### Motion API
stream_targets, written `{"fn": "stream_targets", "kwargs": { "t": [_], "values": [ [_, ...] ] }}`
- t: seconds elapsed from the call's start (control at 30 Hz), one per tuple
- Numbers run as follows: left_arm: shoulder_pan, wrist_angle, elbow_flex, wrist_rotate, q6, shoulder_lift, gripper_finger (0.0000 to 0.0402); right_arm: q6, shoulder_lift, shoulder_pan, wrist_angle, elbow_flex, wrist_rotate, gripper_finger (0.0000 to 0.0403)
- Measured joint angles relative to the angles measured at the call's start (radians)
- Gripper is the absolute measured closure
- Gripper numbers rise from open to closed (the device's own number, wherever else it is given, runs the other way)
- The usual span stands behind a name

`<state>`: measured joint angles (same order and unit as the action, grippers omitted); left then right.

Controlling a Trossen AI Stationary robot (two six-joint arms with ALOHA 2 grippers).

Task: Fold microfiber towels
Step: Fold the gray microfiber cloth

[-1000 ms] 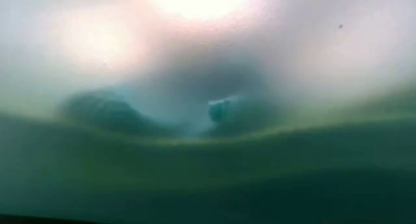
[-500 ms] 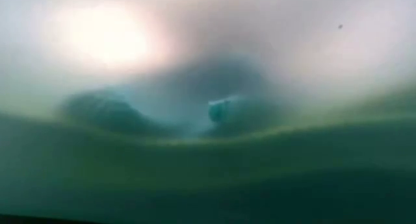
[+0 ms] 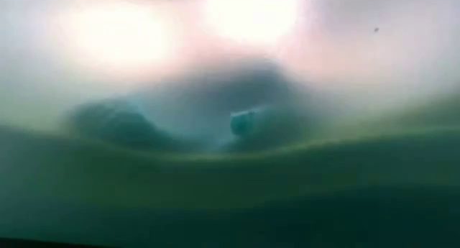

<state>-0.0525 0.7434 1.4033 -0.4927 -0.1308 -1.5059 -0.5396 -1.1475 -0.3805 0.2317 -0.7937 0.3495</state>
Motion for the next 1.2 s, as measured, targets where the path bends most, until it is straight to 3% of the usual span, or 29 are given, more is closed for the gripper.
{"fn": "stream_targets", "kwargs": {
  "t": [0.17,0.3,0.47,0.63,0.83,1.0,1.2],
  "values": [
    [0.022,0.024,0.000,-0.042,-0.048,0.146,0.0401,-0.069,0.116,0.018,-0.051,-0.001,0.041,0.0403],
    [0.019,0.005,0.000,0.026,-0.062,0.218,0.0401,-0.121,0.145,0.108,-0.060,-0.001,0.044,0.0403],
    [-0.011,0.078,0.000,0.014,-0.045,0.281,0.0401,-0.141,0.145,0.198,0.070,-0.002,0.021,0.0403],
    [0.042,0.129,0.000,-0.145,0.065,0.367,0.0401,0.032,0.142,0.086,0.054,-0.114,-0.012,0.0403],
    [0.212,0.113,0.000,-0.200,0.230,0.466,0.0401,0.280,0.086,-0.133,-0.059,-0.318,-0.064,0.0403],
    [0.363,0.006,0.000,-0.100,0.343,0.507,0.0401,0.318,-0.001,-0.251,-0.126,-0.458,-0.030,0.0402],
    [0.447,0.003,0.001,0.049,0.334,0.502,0.0401,0.268,-0.062,-0.233,-0.187,-0.475,0.045,0.0402]
  ]
}}
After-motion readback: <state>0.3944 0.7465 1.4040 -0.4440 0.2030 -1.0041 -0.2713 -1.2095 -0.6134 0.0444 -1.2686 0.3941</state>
